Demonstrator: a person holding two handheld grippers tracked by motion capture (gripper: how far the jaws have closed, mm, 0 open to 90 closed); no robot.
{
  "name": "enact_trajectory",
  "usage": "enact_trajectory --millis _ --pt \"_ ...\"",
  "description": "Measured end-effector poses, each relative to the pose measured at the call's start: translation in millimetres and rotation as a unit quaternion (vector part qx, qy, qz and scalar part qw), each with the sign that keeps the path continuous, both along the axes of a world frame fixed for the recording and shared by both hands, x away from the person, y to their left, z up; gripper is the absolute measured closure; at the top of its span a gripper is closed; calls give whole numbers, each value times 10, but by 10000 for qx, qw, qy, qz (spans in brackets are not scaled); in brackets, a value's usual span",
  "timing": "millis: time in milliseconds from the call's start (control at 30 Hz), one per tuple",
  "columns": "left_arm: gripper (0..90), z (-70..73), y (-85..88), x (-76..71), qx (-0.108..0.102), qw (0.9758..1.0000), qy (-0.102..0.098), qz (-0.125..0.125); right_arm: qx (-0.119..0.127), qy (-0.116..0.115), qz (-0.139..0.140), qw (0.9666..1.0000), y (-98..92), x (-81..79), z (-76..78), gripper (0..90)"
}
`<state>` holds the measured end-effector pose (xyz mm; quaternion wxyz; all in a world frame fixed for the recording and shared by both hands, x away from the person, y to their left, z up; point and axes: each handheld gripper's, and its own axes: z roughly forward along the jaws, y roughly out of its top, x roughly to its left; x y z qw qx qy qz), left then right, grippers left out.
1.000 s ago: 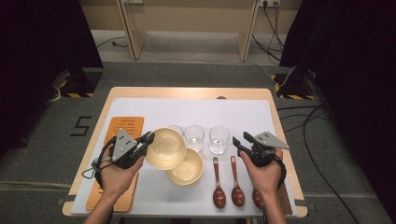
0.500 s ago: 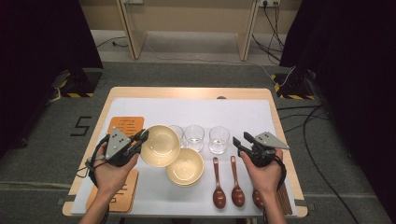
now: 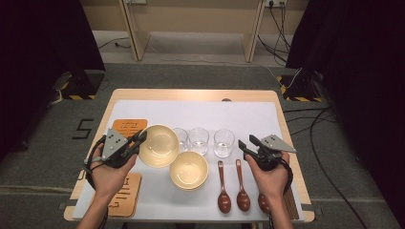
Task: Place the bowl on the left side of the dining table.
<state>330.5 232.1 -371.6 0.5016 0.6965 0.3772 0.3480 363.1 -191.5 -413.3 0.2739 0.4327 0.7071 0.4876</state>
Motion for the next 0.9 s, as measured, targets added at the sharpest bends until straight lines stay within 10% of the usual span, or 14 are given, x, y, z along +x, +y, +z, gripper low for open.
enact_trajectory --millis 900 --pt "837 2 182 100 -19 9997 21 237 -16 -14 -13 10000 8 -7 4 515"
